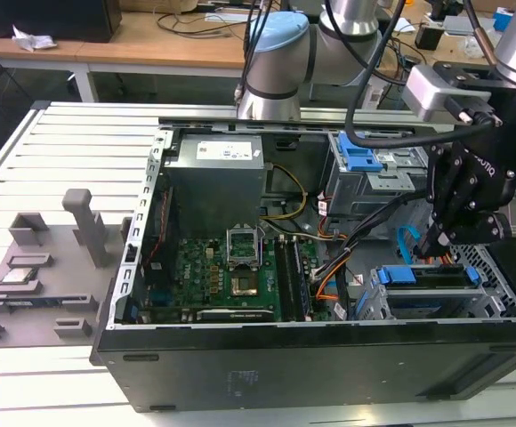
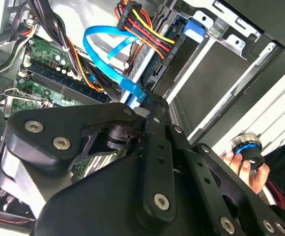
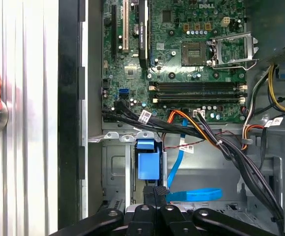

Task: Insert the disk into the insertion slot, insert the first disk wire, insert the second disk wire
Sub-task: 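Insert the second disk wire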

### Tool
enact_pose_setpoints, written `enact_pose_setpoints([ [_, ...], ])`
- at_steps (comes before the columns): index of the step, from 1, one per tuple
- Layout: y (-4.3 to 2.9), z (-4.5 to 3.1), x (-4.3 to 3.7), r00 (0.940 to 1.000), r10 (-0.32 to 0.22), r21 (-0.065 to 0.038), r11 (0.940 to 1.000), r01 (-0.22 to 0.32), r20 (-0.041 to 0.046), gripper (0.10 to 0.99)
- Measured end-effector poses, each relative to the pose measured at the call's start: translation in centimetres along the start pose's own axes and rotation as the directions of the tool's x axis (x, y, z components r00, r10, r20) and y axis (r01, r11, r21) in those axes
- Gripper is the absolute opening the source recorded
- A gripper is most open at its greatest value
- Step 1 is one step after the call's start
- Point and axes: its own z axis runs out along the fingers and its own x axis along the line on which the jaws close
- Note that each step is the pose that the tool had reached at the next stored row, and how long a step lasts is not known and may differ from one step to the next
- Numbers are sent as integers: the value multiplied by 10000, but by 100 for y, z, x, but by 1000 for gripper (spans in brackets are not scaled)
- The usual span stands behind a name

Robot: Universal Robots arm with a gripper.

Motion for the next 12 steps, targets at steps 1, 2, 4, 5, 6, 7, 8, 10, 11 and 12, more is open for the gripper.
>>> enact_pose_setpoints([
  [1,0,0,0,10000,1,-1,10000,-1,-1,102],
  [2,0,-1,1,10000,1,0,10000,-1,-1,102],
  [4,0,0,1,10000,1,0,10000,-1,1,102],
  [5,0,0,0,10000,1,0,10000,-1,1,110],
  [6,0,-1,0,10000,0,0,10000,0,0,110],
  [7,0,0,1,10000,0,-1,10000,0,2,110],
  [8,1,0,1,10000,1,0,10000,-1,2,173],
  [10,2,-9,5,10000,0,2,10000,0,0,173],
  [11,5,-40,7,10000,0,9,10000,0,2,173],
  [12,9,-104,11,10000,1,12,10000,-1,2,173],
])
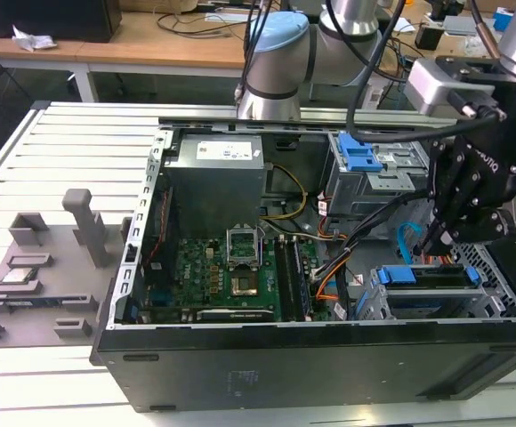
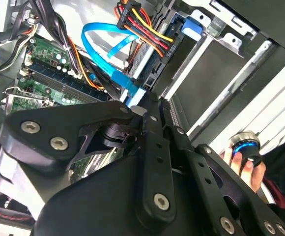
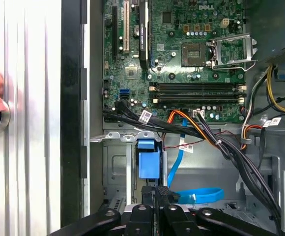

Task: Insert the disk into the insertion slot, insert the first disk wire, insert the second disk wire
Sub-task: 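Insert the second disk wire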

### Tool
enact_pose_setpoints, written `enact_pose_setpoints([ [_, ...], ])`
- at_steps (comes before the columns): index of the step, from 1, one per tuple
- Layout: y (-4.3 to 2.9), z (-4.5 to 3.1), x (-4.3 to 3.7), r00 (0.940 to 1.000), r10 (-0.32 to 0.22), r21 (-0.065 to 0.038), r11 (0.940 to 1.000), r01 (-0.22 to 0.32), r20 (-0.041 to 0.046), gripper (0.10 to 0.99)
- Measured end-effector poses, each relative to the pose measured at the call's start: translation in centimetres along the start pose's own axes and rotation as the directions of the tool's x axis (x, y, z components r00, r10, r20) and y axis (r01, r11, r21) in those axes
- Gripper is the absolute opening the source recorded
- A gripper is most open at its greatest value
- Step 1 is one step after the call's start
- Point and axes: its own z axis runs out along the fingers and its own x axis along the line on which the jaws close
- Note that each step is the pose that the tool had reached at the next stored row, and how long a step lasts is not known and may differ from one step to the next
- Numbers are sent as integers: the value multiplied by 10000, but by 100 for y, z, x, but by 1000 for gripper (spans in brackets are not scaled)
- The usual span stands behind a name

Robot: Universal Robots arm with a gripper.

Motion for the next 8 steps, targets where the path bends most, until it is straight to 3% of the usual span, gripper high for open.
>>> enact_pose_setpoints([
  [3,5,-108,-4,10000,0,1,10000,0,1,173],
  [4,5,-112,-27,10000,0,0,10000,0,-1,173],
  [5,7,-115,-110,10000,-1,1,10000,1,2,173],
  [8,7,-78,-125,10000,-6,-15,10000,6,-2,173],
])
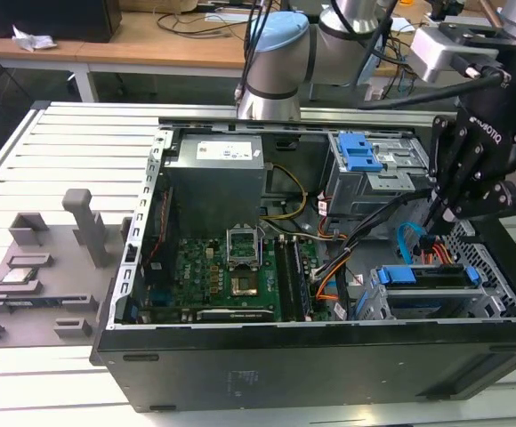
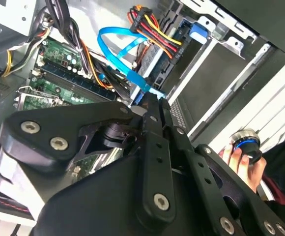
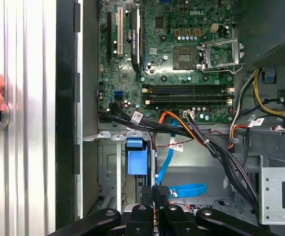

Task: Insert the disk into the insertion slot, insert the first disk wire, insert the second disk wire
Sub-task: 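Insert the second disk wire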

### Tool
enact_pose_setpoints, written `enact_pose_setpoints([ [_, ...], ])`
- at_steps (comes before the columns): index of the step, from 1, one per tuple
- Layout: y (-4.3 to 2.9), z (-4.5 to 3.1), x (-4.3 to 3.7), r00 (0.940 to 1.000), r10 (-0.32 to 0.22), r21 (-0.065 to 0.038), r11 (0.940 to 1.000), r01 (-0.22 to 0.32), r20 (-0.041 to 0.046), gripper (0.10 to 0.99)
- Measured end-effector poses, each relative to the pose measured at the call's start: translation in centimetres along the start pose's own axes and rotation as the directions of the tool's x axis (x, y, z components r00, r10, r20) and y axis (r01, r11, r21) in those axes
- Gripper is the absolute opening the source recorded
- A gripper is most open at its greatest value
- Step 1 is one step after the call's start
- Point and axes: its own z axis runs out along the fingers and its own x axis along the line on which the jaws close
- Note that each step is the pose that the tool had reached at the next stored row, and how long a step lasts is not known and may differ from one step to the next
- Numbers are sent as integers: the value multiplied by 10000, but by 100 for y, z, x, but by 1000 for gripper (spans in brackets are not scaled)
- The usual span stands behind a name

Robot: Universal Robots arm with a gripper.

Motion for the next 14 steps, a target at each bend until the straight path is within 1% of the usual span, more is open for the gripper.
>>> enact_pose_setpoints([
  [3,-5,111,-7,10000,-11,-31,10000,11,-2,173],
  [6,-7,160,-10,10000,-15,-40,10000,15,-3,173],
  [14,-8,167,-10,10000,-16,-41,10000,16,-2,184],
])
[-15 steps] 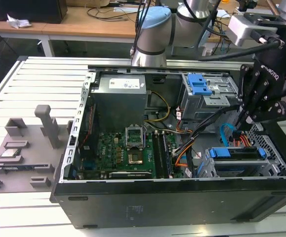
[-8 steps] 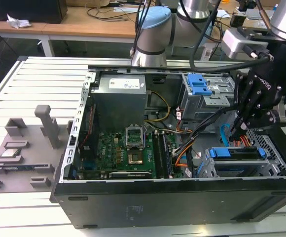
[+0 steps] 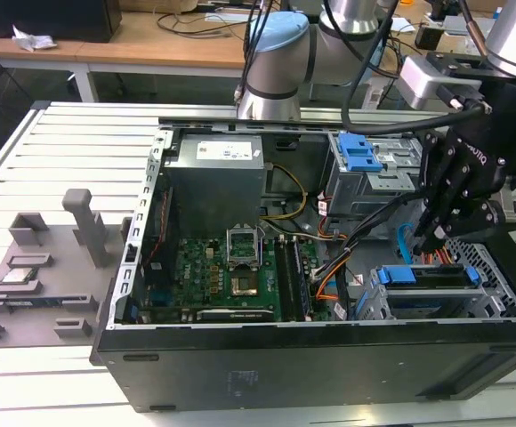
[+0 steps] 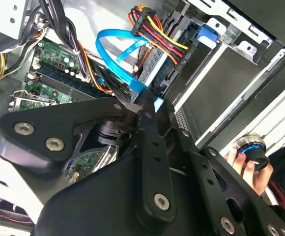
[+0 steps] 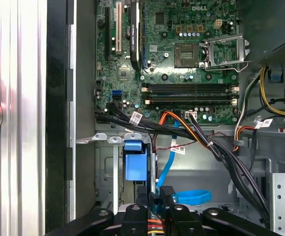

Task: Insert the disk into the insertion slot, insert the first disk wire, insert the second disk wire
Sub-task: 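Insert the second disk wire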

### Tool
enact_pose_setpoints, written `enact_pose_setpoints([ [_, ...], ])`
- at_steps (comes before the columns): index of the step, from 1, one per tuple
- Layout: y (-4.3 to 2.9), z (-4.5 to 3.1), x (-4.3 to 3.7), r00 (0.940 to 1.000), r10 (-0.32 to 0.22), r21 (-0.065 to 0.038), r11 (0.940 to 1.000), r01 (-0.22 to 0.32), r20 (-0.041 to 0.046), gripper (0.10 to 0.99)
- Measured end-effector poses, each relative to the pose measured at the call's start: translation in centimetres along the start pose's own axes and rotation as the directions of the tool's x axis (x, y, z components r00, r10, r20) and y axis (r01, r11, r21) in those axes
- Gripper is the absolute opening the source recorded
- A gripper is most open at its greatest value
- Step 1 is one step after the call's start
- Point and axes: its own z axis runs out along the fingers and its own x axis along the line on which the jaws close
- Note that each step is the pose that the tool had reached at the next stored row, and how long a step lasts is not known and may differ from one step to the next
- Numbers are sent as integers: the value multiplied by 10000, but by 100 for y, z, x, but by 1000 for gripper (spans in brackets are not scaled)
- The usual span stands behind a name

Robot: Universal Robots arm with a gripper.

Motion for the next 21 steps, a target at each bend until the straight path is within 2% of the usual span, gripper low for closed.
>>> enact_pose_setpoints([
  [1,0,-1,0,10000,0,0,10000,0,0,247],
  [3,2,-49,3,10000,-1,0,10000,1,1,247],
  [5,3,-49,3,10000,-2,0,10000,2,3,247],
  [11,18,-4,0,10000,-5,1,10000,5,-5,247],
  [13,16,40,-2,10000,-11,-1,10000,11,-16,247],
  [18,16,43,-2,10000,-11,-1,10000,11,-36,247],
  [19,16,43,-2,10000,-11,-1,10000,11,-38,235],
  [20,16,43,-2,10000,-11,-1,10000,11,-39,169],
  [21,16,43,-2,10000,-11,0,10000,11,-41,157],
])
